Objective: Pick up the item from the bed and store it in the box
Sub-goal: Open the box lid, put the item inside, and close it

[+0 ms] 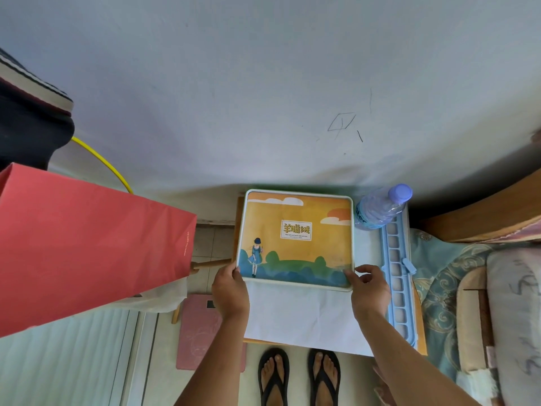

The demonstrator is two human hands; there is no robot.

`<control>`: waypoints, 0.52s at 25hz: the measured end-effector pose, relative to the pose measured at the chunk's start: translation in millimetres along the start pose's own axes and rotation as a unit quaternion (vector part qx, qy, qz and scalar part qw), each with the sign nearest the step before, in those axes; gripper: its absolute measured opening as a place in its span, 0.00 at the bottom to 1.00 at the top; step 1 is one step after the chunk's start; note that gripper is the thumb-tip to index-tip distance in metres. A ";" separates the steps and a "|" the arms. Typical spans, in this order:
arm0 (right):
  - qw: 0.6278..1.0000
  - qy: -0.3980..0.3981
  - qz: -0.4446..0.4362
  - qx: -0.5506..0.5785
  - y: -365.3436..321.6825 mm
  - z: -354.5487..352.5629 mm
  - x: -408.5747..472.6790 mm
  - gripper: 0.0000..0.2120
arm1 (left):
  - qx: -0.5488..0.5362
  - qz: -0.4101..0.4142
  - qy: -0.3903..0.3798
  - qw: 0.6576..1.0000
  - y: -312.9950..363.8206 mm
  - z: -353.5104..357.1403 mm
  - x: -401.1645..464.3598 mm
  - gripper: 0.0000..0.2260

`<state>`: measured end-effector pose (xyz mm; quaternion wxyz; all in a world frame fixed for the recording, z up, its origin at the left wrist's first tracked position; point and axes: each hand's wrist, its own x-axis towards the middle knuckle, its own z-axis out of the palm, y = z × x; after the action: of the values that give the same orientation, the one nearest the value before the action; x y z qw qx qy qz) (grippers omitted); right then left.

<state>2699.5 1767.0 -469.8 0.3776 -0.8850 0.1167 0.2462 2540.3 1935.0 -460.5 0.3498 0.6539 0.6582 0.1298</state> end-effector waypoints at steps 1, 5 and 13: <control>1.000 0.006 0.005 -0.004 -0.1 0.9 1.3 0.12 | -0.004 -0.003 -0.001 1.000 1.0 0.6 1.7 0.10; 0.999 0.007 0.037 0.014 1.9 3.2 3.6 0.16 | -0.033 -0.029 -0.007 0.999 3.3 0.6 5.0 0.11; 0.975 -0.090 0.167 0.117 2.1 -0.7 23.2 0.13 | -0.114 -0.173 -0.071 0.976 -10.2 3.9 25.1 0.10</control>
<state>2718.7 1764.6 -482.9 0.4412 -0.7765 0.2567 0.3694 2537.4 1956.6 -477.0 0.4850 0.4939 0.7155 0.0944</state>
